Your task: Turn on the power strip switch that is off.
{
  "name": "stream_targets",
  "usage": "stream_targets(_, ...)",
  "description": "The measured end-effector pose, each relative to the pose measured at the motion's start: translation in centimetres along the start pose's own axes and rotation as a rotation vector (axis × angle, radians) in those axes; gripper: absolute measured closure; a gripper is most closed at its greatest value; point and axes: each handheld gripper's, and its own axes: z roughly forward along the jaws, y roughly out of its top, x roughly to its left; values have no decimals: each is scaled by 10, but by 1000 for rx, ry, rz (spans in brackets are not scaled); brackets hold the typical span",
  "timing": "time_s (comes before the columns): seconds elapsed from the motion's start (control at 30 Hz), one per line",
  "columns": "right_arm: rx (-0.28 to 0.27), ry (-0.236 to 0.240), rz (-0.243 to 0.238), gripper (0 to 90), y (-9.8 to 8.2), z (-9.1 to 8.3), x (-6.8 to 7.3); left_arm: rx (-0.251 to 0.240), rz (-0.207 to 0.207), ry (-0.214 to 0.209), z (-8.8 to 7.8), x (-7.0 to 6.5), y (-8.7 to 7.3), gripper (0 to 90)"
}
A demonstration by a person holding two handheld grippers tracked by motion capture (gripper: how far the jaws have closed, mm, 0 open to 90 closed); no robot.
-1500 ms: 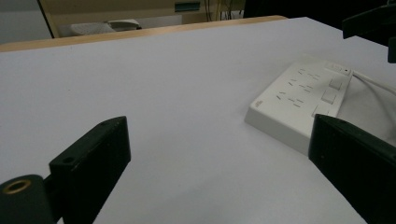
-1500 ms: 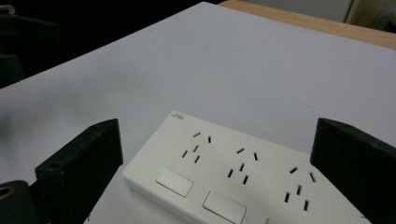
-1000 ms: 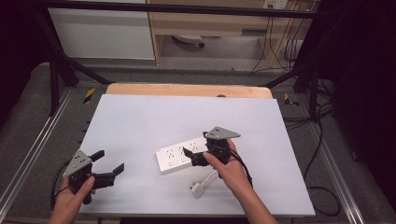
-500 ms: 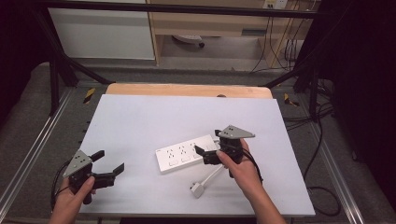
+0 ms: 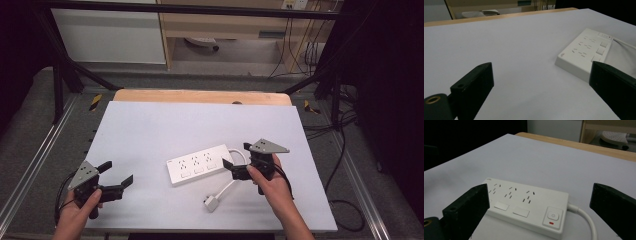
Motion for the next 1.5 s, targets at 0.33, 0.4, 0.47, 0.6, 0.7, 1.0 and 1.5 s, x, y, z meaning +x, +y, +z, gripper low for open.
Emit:
stream_targets(0.33, -6, -38, 34, 36, -18, -22, -21, 3, -2, -1, 0, 0, 0, 57)
stream_targets(0.4, -11, -49, 41, 35, -21, -27, -26, 3, -2, -2, 0, 0, 0, 57)
stream_targets(0.47, -17, -61, 47, 35, -22, -32, -30, 3, -3, -2, 1, -1, 0, 57)
stream_targets(0.6, -27, -82, 53, 33, -25, -44, -39, 4, -1, -1, 1, -1, 0, 57)
stream_targets(0.7, -34, -101, 68, 33, -28, -51, -45, 4, -1, -1, 1, -1, 0, 57)
stream_targets(1.0, -30, -152, 95, 33, -41, -69, -63, 5, 0, -1, 1, -1, -1, 57)
stream_targets(1.5, 7, -215, 112, 37, -67, -85, -85, 6, 1, 0, 1, -1, -1, 57)
